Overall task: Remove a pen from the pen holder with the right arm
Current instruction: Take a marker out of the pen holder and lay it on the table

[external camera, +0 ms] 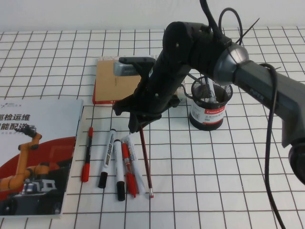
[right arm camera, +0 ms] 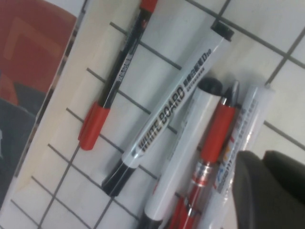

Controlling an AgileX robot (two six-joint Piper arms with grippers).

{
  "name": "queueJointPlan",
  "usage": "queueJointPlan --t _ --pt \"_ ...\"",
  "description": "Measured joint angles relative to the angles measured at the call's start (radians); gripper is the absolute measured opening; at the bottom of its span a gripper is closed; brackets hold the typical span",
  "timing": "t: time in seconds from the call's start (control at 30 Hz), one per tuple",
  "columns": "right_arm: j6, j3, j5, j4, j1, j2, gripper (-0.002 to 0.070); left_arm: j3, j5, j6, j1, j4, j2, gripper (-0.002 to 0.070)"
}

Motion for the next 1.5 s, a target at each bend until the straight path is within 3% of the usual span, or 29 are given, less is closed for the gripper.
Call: queueJointPlan --t 0.53,0.6,0.83,1.1,1.3,1.5 --pt "0.004 -0.03 -0.115 0.033 -0.018 0.086 0.0005 0.0 0.0 0.0 0.0 0.0 0.0 -0.0004" --pt "0.004 -0.03 -0.136 0.03 -0.018 0.088 0.0029 0.0 0.0 0.0 0.0 0.0 0.0 -0.0004" --pt "0.004 -0.03 -0.157 0.027 -0.02 0.088 0.0215 0.0 0.0 0.0 0.0 0.0 0.0 -0.0004" --pt "0.004 -0.03 -0.157 0.003 -0.016 0.066 0.0242 0.0 0.0 0.0 0.0 0.0 0.0 -0.0004" --pt "0.004 -0.014 -0.151 -0.096 0.026 -0.073 0.0209 0.0 0.0 0.0 0.0 0.0 0.0 -0.0004" --pt "0.004 0.183 -0.211 -0.194 0.084 -0.332 0.0033 0.0 0.0 0.0 0.0 0.0 0.0 -0.0004"
